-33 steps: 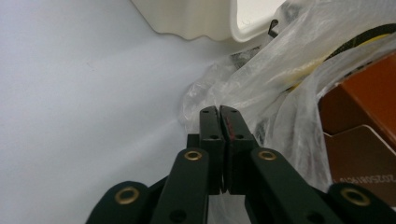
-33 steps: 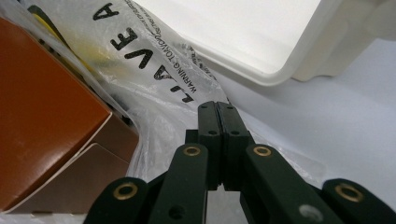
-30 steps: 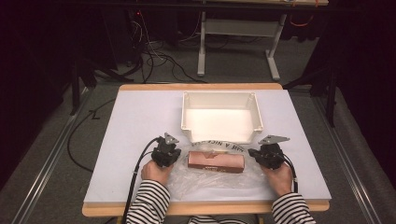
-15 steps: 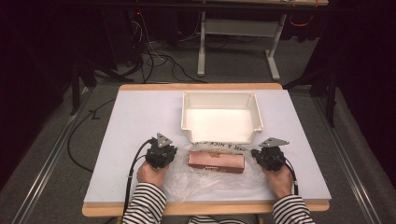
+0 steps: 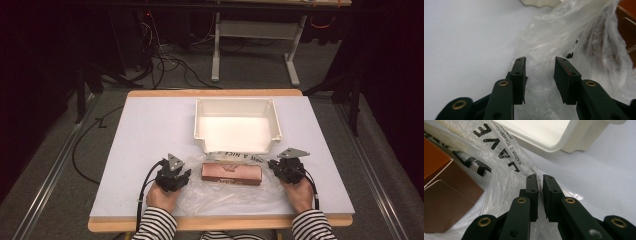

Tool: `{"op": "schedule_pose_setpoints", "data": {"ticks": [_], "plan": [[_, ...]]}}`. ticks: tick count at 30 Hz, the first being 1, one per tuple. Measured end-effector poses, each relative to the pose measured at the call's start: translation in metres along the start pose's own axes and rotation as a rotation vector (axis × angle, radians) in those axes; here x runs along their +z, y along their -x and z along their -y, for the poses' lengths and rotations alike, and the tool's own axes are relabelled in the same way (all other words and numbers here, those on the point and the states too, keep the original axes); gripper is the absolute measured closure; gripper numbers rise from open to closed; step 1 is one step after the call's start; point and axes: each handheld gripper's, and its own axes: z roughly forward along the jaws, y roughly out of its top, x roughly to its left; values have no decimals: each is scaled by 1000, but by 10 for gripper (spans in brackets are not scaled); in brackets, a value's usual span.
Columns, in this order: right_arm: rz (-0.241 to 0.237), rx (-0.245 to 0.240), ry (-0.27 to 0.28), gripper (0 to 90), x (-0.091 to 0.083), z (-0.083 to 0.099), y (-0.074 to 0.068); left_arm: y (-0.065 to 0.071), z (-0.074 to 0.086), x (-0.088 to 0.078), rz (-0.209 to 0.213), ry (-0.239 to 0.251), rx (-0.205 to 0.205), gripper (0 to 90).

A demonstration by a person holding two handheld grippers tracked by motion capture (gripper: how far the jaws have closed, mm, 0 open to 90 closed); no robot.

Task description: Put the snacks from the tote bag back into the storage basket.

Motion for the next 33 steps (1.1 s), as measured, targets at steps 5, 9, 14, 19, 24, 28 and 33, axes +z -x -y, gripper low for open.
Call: {"op": "schedule_pose_setpoints", "data": {"ticks": [5, 9, 14, 19, 24, 28, 33], "plan": [[4, 6, -3, 754, -2, 0, 1, -4, -2, 2, -19, 1, -2, 601], [-16, 37, 24, 663, -6, 0, 4, -8, 0, 3, 0, 23, -27, 563], [-68, 68, 96, 590, -22, -2, 7, -11, -2, 1, 32, 70, -66, 504], [-111, 44, 166, 552, -40, -6, 5, -9, -7, -6, 67, 129, -83, 475], [-179, -2, 224, 549, -55, -11, -4, -6, -11, -11, 98, 147, -82, 466], [-238, -83, 240, 550, -59, -15, -17, -6, -11, -4, 78, 112, -79, 463], [-309, -159, 219, 520, -54, -22, -33, -9, -11, 8, 52, 79, -96, 465]]}}
